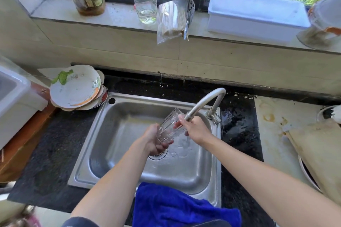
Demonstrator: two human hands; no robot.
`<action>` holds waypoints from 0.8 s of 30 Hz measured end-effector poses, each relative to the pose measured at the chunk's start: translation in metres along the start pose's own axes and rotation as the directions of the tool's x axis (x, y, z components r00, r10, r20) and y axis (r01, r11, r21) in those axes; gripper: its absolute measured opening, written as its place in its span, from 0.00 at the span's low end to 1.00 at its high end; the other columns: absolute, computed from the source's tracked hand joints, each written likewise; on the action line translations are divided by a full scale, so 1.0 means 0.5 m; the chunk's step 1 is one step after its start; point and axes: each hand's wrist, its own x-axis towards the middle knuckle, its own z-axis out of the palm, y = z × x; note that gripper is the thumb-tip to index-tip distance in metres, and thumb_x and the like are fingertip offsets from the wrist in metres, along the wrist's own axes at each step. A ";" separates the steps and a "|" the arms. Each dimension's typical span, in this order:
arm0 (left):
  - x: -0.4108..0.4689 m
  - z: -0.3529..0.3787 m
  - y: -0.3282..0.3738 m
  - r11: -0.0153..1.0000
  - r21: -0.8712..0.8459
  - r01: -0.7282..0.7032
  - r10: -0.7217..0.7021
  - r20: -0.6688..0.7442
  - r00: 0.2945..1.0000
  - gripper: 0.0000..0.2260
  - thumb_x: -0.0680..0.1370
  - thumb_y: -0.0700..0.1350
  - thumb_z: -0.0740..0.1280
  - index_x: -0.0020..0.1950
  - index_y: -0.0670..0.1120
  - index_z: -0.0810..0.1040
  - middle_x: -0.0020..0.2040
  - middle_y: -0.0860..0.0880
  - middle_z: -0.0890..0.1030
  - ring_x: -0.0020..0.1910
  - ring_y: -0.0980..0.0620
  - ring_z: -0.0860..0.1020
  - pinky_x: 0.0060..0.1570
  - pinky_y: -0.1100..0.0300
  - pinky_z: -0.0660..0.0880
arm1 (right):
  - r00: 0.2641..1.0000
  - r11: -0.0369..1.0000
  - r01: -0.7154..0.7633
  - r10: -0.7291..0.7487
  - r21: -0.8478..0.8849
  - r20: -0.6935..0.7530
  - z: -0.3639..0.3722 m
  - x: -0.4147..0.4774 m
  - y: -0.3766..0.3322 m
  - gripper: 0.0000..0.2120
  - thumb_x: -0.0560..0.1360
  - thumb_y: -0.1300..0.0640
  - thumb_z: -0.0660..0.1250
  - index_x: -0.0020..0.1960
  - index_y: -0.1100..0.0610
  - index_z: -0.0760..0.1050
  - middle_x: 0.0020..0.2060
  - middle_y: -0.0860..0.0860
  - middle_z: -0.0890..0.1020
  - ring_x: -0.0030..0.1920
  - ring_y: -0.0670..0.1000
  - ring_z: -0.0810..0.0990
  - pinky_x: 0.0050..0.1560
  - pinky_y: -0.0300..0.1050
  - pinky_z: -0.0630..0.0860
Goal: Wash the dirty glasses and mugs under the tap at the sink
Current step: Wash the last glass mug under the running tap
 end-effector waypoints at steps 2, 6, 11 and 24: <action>-0.006 -0.005 -0.004 0.999 0.023 -0.026 0.026 0.012 1.000 0.18 0.79 0.53 0.52 0.41 0.44 0.75 0.29 0.40 0.79 0.18 0.53 0.65 0.19 0.71 0.53 | 0.996 0.999 0.038 -0.036 -0.027 0.080 0.000 -0.003 0.000 0.19 0.80 0.47 0.61 0.37 0.53 0.82 0.36 0.50 0.86 0.38 0.45 0.83 0.38 0.34 0.74; -0.022 0.017 -0.013 0.968 0.100 -0.232 0.231 0.017 0.973 0.12 0.80 0.49 0.55 0.47 0.46 0.75 0.30 0.47 0.80 0.30 0.48 0.74 0.30 0.62 0.66 | 0.995 0.998 -0.040 0.044 0.044 -0.089 -0.011 0.024 0.012 0.17 0.79 0.54 0.63 0.33 0.55 0.80 0.30 0.50 0.84 0.35 0.50 0.83 0.43 0.45 0.80; -0.041 0.047 -0.008 0.787 0.357 -0.503 0.530 0.025 0.847 0.19 0.79 0.62 0.58 0.50 0.47 0.79 0.42 0.47 0.82 0.38 0.48 0.80 0.33 0.54 0.78 | 0.970 0.972 -0.183 0.154 -0.147 -0.185 -0.021 0.062 0.013 0.17 0.78 0.53 0.59 0.35 0.56 0.81 0.29 0.49 0.84 0.37 0.55 0.85 0.48 0.61 0.81; -0.067 0.065 -0.002 0.672 0.514 -0.533 0.574 0.093 0.813 0.08 0.79 0.39 0.60 0.39 0.42 0.71 0.36 0.41 0.77 0.28 0.49 0.79 0.22 0.60 0.75 | 0.938 0.956 -0.230 0.268 0.181 -0.221 -0.028 0.026 0.033 0.22 0.73 0.40 0.64 0.56 0.57 0.76 0.51 0.54 0.81 0.51 0.54 0.80 0.56 0.55 0.76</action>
